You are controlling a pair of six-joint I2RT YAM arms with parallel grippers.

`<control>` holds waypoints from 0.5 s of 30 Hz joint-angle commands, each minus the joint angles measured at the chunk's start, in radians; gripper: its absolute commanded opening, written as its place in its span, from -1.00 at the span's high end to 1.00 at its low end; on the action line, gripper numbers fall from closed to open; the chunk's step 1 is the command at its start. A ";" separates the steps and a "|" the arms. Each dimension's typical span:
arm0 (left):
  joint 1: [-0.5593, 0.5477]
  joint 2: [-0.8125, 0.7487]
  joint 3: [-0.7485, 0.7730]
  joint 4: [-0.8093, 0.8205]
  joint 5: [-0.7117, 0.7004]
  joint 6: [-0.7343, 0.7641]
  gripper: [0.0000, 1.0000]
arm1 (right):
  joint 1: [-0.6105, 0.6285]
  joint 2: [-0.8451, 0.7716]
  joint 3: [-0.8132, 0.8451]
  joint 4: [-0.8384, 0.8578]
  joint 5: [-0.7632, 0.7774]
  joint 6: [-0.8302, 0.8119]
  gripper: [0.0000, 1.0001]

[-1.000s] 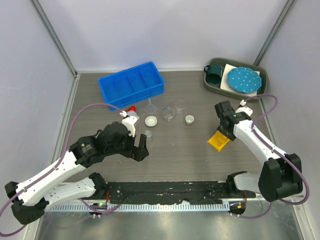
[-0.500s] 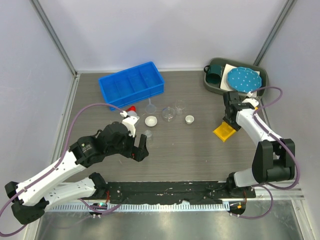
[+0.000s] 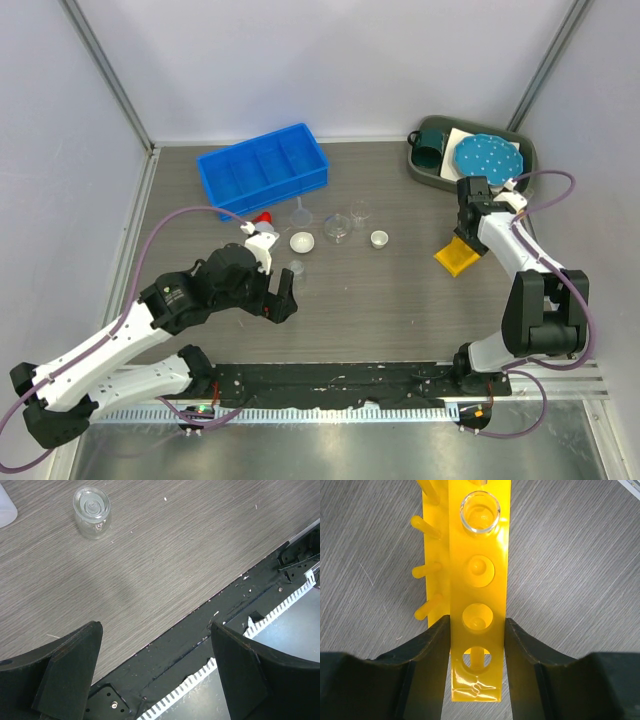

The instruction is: Organize the chemistry lab equipment

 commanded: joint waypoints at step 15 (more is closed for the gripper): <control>0.005 -0.029 0.016 -0.002 0.004 0.014 -0.89 | -0.012 -0.002 0.009 -0.100 -0.040 -0.025 -0.25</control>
